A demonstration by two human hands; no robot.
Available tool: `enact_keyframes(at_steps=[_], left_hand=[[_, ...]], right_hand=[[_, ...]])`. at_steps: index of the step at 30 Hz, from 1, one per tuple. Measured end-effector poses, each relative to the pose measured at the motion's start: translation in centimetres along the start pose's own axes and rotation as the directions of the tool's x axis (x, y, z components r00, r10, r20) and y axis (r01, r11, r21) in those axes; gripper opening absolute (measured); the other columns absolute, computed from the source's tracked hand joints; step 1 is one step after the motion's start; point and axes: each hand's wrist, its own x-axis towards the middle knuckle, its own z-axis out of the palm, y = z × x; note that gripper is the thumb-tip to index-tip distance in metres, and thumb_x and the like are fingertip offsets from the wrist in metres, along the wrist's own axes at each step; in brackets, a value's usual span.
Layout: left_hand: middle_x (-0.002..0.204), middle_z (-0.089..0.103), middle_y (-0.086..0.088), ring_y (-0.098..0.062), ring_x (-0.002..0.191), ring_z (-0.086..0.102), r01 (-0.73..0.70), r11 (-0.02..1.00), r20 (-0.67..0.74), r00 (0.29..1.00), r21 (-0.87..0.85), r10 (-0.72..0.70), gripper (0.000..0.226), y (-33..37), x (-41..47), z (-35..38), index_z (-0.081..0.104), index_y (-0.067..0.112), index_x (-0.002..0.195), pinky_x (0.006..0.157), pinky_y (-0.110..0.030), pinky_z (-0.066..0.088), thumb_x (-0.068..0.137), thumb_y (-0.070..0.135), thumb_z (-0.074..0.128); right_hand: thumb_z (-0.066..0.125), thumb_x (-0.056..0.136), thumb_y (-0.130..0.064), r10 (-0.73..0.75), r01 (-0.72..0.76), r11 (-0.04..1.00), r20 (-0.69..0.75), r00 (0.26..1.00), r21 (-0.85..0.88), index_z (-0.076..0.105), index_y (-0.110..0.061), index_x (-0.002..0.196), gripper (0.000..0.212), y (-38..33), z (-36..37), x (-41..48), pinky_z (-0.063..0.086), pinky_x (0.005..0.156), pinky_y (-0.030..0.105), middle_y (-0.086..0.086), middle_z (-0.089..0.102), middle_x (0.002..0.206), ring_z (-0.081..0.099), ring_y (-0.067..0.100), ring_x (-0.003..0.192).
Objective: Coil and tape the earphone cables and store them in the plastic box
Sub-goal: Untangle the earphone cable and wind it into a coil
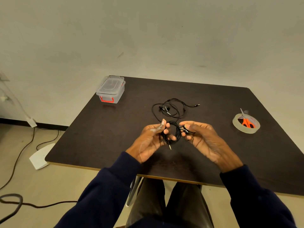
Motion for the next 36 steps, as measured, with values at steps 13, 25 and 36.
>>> enact_keyframes(at_steps=[13, 25, 36], left_hand=[[0.067, 0.053, -0.001, -0.017, 0.063, 0.066, -0.133, 0.971, -0.128, 0.986, -0.200, 0.109, 0.028, 0.0, -0.5, 1.1, 0.062, 0.012, 0.083, 0.079, -0.035, 0.057, 0.106, 0.021, 0.048], [0.062, 0.043, 0.002, -0.005, 0.042, 0.029, -0.263, 0.964, -0.214, 0.940, 0.043, 0.266, 0.037, -0.6, -0.1, 0.8, 0.069, 0.006, 0.085, 0.051, -0.020, 0.040, 0.107, 0.029, 0.049], [0.069, 0.046, -0.001, -0.003, 0.041, 0.029, -0.226, 0.940, -0.032, 0.970, 0.254, 0.242, 0.036, 0.4, -0.3, 0.9, 0.057, 0.010, 0.086, 0.048, -0.020, 0.036, 0.112, 0.024, 0.035]], right_hand=[[0.058, 0.094, 0.003, 0.027, -0.027, 0.999, -0.024, 0.999, -0.031, 0.072, 0.009, 0.105, 0.019, -0.6, 0.7, -0.4, 0.051, 0.054, 0.015, 0.017, 0.072, 0.085, 0.067, 0.017, 0.069], [0.063, 0.090, 0.003, -0.022, 0.019, 0.990, -0.018, 1.000, -0.138, 0.074, 0.008, 0.102, 0.017, -1.0, 0.9, -0.9, 0.053, 0.057, 0.016, 0.022, 0.072, 0.089, 0.068, 0.019, 0.071], [0.069, 0.093, -0.001, -0.243, 0.301, 0.823, 0.179, 0.953, -0.482, 0.075, -0.001, 0.112, 0.020, -3.5, 0.6, 1.5, 0.062, 0.085, 0.031, 0.022, 0.074, 0.108, 0.073, 0.031, 0.097]])
